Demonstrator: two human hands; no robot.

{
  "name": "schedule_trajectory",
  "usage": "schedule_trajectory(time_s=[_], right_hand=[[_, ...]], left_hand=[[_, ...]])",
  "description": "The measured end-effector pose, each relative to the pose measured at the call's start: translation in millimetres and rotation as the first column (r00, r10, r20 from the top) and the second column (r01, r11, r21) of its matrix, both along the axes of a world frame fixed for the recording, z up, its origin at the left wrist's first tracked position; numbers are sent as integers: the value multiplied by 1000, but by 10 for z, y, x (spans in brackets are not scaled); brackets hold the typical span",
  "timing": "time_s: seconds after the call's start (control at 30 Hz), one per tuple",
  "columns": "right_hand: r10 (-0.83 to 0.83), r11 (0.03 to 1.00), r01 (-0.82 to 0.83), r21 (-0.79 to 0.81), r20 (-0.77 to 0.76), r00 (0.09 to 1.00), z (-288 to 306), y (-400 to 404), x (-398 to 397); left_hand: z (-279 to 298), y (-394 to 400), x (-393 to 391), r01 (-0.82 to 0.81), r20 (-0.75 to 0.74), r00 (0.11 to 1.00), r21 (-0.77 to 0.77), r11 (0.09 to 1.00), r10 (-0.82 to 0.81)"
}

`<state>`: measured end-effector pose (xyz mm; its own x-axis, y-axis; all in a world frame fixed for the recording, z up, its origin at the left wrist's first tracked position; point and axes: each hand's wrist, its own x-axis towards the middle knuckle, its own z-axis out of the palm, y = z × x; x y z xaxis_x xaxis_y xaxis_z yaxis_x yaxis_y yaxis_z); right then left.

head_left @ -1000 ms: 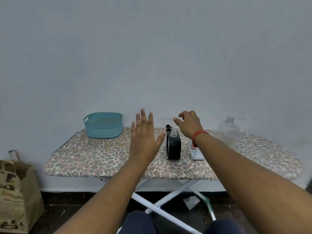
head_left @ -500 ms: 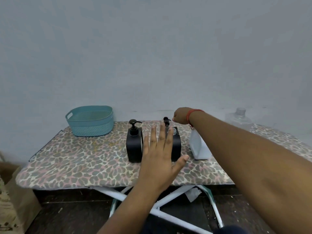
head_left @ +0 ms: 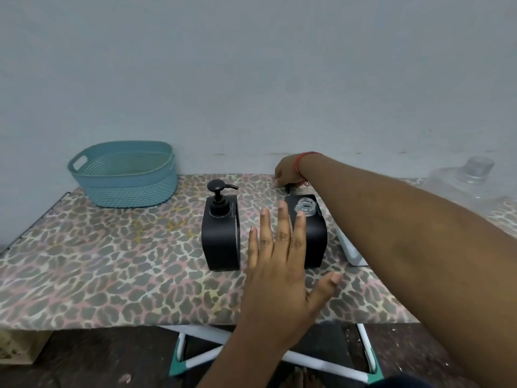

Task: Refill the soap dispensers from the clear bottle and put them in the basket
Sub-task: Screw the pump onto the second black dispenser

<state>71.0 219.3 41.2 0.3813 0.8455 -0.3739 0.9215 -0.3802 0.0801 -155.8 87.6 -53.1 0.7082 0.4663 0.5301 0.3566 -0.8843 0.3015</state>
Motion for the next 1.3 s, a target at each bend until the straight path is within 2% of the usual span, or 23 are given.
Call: schedule_trajectory(time_s=[0.07, 0.13, 0.2, 0.33, 0.4, 0.47, 0.53, 0.7, 0.77, 0.83, 0.97, 1.13, 1.3], right_hand=[[2, 997, -3, 76, 15, 1000, 18, -21, 30], [-27, 967, 25, 253, 2, 1000, 74, -82, 48], [-60, 901, 88, 425, -79, 995, 171, -167, 46], [-84, 741, 245, 625, -275, 958, 469, -416, -47], [-45, 653, 341, 676, -415, 909, 609, -593, -150], [43, 547, 494, 676, -612, 790, 723, -747, -242], [148, 463, 583, 667, -707, 691, 827, -1000, -381], [246, 419, 582, 697, -704, 666, 872, -1535, -645], [287, 358, 614, 703, -709, 644, 826, -1689, -720], [308, 295, 616, 731, -683, 663, 764, -1780, -765], [356, 232, 622, 748, -661, 661, 645, -1877, -829], [358, 261, 589, 765, -643, 677, 528, -1857, -866], [332, 289, 574, 766, -643, 691, 344, -1788, -878]], left_hand=[[-3, -9, -17, 1, 3, 1000, -9, 1000, -1], [-1, -24, -40, -5, 10, 1000, -25, 1000, 5], [19, -54, -66, -13, 22, 1000, -53, 999, 14], [67, -154, -95, -30, 40, 999, -84, 996, 33], [108, -214, -123, -39, 39, 998, -95, 995, 43], [119, -233, -125, -55, 36, 998, -130, 990, 61], [179, -301, -159, -70, 34, 996, -171, 983, 76], [306, -422, -178, -101, -14, 995, -228, 968, 100], [350, -449, -177, -114, -33, 994, -227, 967, 109], [383, -457, -172, -126, -46, 992, -219, 967, 119], [449, -434, -164, -157, -59, 987, -197, 968, 148], [468, -368, -124, -168, -67, 985, -186, 968, 158], [412, -250, -13, -188, -92, 981, -240, 952, 170]])
